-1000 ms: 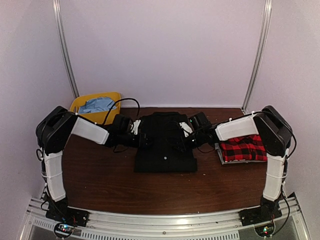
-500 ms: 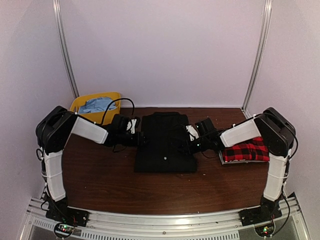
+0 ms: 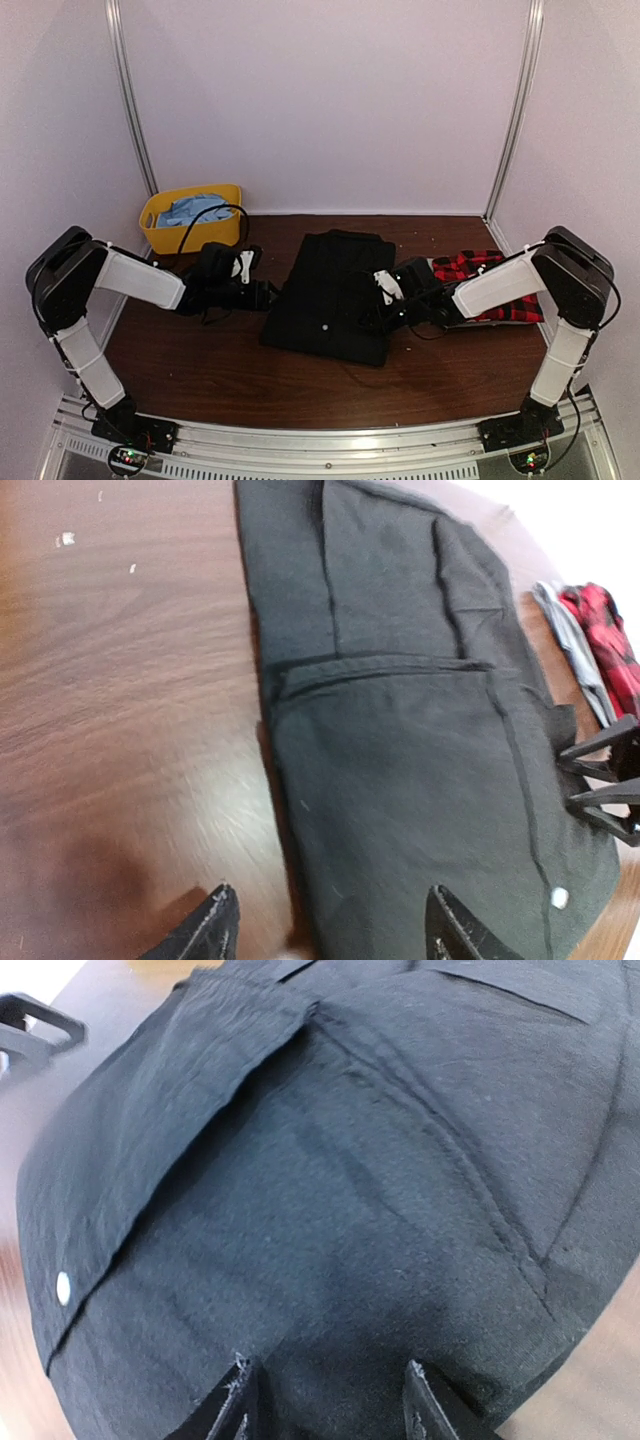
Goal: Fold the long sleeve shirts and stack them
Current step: Move the right arm to the center of the board with the 2/3-rectangle-folded shirt, then pick up the 2/3-rectangle-folded shirt from the center of the board.
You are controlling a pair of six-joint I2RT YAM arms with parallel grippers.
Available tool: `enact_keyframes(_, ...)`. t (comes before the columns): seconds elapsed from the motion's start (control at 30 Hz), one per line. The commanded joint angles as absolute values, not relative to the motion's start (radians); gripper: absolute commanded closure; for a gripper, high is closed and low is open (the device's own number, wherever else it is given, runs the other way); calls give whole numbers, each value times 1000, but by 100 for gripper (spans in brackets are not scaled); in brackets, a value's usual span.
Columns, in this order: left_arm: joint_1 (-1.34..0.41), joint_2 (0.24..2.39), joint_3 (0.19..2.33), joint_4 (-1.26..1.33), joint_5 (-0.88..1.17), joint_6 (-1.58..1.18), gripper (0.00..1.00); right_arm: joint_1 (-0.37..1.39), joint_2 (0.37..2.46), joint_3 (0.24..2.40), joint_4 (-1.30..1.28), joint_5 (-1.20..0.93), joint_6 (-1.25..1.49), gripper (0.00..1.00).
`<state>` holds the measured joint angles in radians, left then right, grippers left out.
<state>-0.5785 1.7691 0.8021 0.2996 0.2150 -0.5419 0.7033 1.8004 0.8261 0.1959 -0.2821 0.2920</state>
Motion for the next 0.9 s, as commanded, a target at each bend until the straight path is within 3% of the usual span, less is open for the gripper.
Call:
enact_keyframes(0.0,-653,1604,707,337,123,-469,34,767,1736,754,82,-178,306,47)
enact_keyframes(0.23,-703,1369,556,265,104,-462,33,937,1552,749,-74,-7,253,30)
enact_keyframes(0.33,-703,1281,509,225,99,-476,32,1012,1507,742,-112,53,247,28)
enact_keyframes(0.53,-703,1199,485,173,77,-482,32,1118,1523,761,-176,88,209,33)
enact_keyframes(0.87,-703,1236,506,168,87,-483,32,1151,1662,854,-281,150,164,47)
